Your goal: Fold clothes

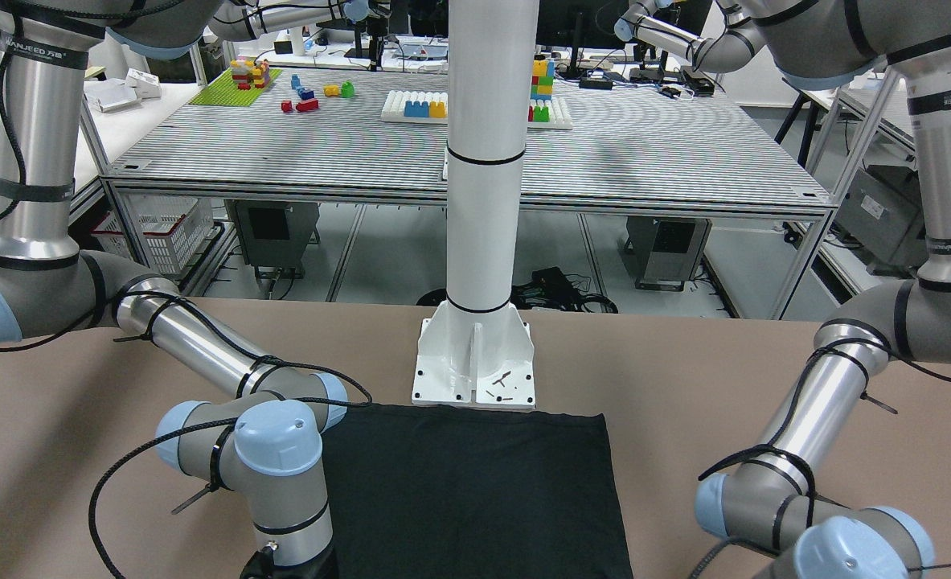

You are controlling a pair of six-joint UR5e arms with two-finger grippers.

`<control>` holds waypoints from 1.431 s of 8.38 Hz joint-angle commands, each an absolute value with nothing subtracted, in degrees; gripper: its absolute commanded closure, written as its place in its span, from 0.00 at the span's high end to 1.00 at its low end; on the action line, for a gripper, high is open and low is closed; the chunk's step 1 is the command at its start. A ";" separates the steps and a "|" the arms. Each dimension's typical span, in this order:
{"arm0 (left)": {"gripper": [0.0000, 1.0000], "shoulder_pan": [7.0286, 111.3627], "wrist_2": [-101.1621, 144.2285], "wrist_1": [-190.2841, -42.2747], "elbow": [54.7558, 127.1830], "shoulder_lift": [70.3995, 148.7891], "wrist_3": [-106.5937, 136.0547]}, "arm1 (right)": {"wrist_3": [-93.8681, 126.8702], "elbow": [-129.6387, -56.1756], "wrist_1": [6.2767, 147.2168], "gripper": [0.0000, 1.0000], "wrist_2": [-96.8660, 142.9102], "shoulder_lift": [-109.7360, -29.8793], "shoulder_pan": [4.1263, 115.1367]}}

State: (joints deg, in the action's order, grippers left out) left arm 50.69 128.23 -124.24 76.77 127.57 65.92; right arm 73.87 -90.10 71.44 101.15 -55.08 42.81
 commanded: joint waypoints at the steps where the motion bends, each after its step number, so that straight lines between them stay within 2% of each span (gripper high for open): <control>1: 0.00 44.83 120.70 -123.93 76.30 132.09 72.94 | 70.58 -91.32 71.46 0.94 104.57 -57.47 44.82; 3: 0.00 43.51 119.71 -124.62 68.86 137.26 74.35 | 70.58 -91.32 71.37 0.94 104.94 -57.74 44.82; 6: 0.00 43.16 117.42 -124.72 66.63 138.16 74.27 | 70.58 -91.14 71.46 0.94 104.85 -57.83 44.82; 7: 0.08 43.07 116.38 -124.63 66.62 138.60 74.62 | 70.58 -90.88 71.46 0.94 104.68 -57.83 44.82; 8: 0.38 42.98 115.93 -124.63 66.62 138.78 75.84 | 70.66 -90.79 71.37 0.94 104.59 -58.27 44.74; 9: 0.94 43.07 115.67 -124.72 67.84 137.91 76.11 | 71.19 -91.05 71.45 0.94 104.85 -58.62 44.74; 11: 0.94 40.54 113.66 -124.45 75.54 133.98 82.58 | 73.20 -93.32 71.80 0.94 104.94 -60.02 43.86; 12: 0.94 36.17 107.46 -124.28 82.72 128.90 84.71 | 76.26 -97.78 77.29 0.94 104.94 -61.33 41.94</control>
